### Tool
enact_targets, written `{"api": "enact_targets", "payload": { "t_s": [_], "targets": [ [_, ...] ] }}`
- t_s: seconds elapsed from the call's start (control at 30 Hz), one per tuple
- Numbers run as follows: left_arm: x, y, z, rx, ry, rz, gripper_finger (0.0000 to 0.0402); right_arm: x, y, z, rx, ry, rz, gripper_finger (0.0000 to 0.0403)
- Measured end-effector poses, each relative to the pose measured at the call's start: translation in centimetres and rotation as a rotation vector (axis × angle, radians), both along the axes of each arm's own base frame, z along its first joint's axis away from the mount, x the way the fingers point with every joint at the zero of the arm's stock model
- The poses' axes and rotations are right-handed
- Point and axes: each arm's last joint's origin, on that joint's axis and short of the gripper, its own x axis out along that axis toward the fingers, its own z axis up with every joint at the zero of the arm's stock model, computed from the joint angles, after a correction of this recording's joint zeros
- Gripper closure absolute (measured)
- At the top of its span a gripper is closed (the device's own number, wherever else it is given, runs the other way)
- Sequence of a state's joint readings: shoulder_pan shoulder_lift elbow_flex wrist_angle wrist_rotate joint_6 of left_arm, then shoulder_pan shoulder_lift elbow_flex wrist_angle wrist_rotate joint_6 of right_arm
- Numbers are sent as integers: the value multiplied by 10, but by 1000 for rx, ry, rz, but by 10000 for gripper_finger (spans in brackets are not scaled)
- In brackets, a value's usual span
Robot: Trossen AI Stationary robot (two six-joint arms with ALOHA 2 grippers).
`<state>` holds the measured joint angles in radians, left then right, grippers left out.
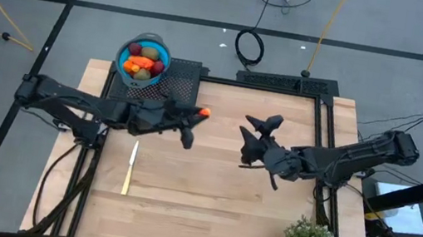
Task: Pick & Place Fruit
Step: Put the pear into the blue strainer bowl on the shelf
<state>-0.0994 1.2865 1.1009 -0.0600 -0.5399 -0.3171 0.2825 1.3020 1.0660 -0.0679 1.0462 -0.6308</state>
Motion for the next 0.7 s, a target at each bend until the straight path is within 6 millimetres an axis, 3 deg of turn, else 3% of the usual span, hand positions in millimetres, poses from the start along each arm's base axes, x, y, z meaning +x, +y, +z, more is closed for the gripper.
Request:
{"api": "enact_targets", "payload": {
  "t_s": [0.4, 0.7],
  "targets": [
    [-53, 26, 18, 60, 114, 175, 320, -36, -2, 21, 443, -119, 288, 241],
    [-82, 56, 14, 61, 271, 314, 320, -64, -4, 43, 655, -205, 487, 332]
  ]
}}
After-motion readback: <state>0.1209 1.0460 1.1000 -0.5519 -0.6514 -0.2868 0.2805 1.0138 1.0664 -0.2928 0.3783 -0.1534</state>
